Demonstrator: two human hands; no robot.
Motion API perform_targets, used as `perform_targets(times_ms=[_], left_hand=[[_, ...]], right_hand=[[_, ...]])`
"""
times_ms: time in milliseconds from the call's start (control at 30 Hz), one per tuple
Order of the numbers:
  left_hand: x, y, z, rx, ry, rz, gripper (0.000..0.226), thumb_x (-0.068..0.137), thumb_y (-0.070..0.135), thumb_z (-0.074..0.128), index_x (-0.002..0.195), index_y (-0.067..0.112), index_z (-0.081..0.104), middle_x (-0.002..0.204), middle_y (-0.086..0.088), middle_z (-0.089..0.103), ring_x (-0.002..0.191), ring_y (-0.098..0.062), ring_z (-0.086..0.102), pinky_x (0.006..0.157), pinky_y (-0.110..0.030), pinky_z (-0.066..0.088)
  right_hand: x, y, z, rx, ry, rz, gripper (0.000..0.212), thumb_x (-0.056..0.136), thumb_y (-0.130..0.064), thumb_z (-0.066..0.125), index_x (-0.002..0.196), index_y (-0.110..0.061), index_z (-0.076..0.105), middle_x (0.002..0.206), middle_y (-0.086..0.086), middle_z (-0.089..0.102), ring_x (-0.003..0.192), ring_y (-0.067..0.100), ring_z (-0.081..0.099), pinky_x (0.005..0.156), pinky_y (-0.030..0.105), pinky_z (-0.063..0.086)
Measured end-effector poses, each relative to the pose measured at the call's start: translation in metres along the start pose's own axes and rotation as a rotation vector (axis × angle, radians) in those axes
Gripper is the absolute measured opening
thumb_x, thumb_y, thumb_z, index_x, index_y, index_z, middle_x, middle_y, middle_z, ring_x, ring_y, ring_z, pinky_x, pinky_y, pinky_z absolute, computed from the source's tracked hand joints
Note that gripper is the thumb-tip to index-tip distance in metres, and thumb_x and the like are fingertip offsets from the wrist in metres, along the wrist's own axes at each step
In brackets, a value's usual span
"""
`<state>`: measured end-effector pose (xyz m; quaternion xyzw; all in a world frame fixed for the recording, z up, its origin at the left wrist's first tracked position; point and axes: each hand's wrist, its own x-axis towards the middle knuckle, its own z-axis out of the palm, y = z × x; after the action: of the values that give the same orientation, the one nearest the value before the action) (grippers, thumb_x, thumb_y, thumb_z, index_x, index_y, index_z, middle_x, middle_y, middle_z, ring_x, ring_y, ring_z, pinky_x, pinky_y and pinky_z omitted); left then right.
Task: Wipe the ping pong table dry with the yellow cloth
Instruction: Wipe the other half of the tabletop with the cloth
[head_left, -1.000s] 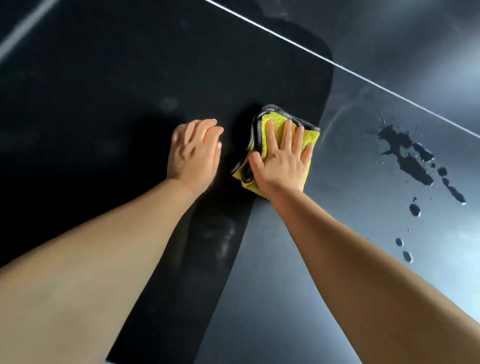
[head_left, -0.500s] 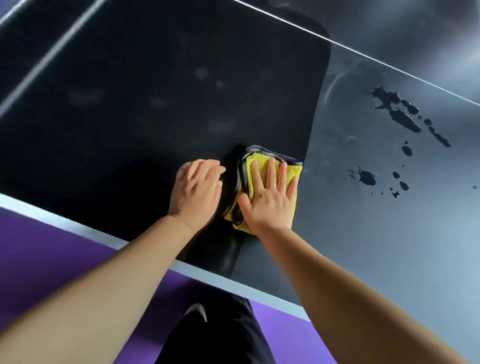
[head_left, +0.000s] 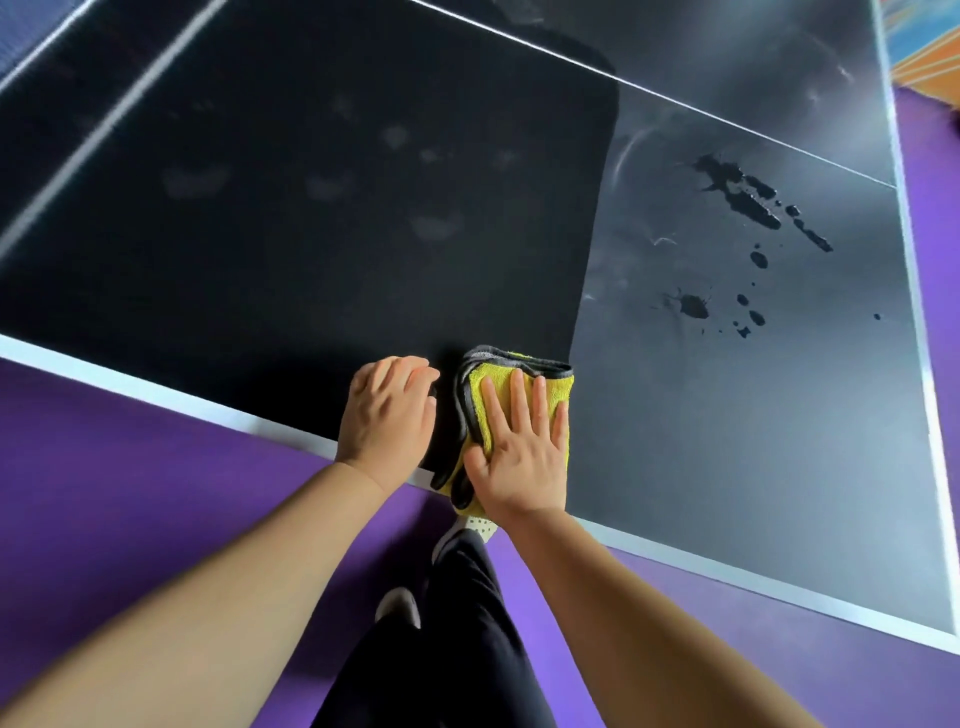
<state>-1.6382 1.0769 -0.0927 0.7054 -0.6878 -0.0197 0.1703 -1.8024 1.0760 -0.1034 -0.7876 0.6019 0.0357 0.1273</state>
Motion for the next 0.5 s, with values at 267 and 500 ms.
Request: perform_targets(times_ms=[267,500], left_hand=[[0.033,0.023,0.004,-0.038,-0.058,0.006,0.025,0.077,0.012,0.068,0.102,0.012,0.067,0.108,-0.007,0.066,0.102,-0.026,0.060,0.093,-0.040,0.042],[0.097,0.045,0.037,-0.059,-0.049,-0.021,0.025,0.079,0.013,0.066,0.104,0.012,0.066,0.110,-0.007,0.064,0.105,-0.026,0.058,0.097,-0.035,0.028]], right_hand=[[0.001,0.033,-0.003,-0.044,0.014,0.082,0.078,0.081,-0.050,0.028,0.155,-0.027,0.021,0.163,0.009,0.016,0.150,0.029,-0.001,0.118,0.049,-0.006],[0.104,0.070,-0.031,-0.090,-0.044,0.168,0.087,0.080,-0.073,-0.004,0.155,-0.030,-0.011,0.164,0.007,-0.014,0.149,0.029,-0.021,0.119,0.053,-0.011]])
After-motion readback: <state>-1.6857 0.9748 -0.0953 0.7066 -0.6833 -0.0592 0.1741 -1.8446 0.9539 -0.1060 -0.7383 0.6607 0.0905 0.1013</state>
